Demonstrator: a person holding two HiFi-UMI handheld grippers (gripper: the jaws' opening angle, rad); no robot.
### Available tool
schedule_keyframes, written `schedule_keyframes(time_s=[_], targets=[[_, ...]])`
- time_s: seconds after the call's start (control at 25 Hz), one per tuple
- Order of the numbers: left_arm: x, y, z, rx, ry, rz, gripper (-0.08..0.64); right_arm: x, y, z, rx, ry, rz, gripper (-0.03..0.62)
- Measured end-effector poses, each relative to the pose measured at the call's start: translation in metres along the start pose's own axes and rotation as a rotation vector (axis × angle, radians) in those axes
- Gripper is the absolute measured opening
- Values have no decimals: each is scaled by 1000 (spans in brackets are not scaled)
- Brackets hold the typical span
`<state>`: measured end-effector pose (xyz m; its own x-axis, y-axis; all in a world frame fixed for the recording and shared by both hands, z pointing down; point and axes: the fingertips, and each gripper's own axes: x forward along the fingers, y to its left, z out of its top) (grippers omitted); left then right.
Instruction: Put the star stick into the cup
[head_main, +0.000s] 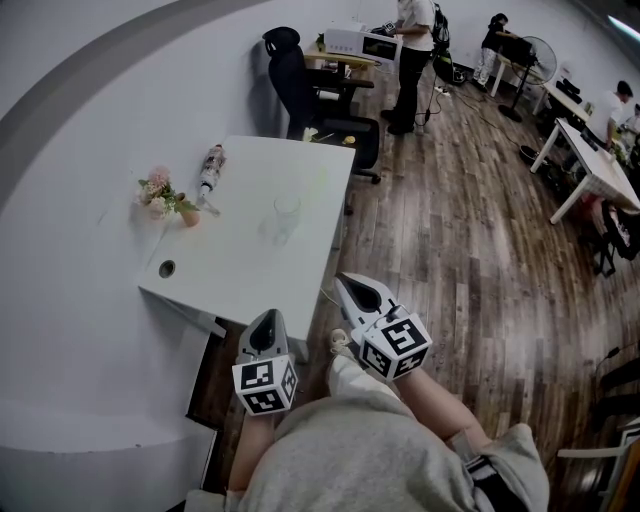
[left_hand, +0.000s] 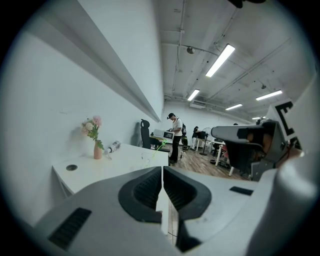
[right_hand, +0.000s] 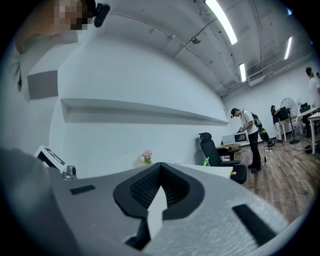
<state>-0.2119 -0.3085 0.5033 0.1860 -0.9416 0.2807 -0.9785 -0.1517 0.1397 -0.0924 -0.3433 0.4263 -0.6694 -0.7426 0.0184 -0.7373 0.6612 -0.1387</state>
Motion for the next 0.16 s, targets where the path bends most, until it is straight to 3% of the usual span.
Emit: schedule_keyframes(time_s=[0.16], targets=[[4,0,1,0,0,-1,11,3,-3,-2,-3,5,1,-3]])
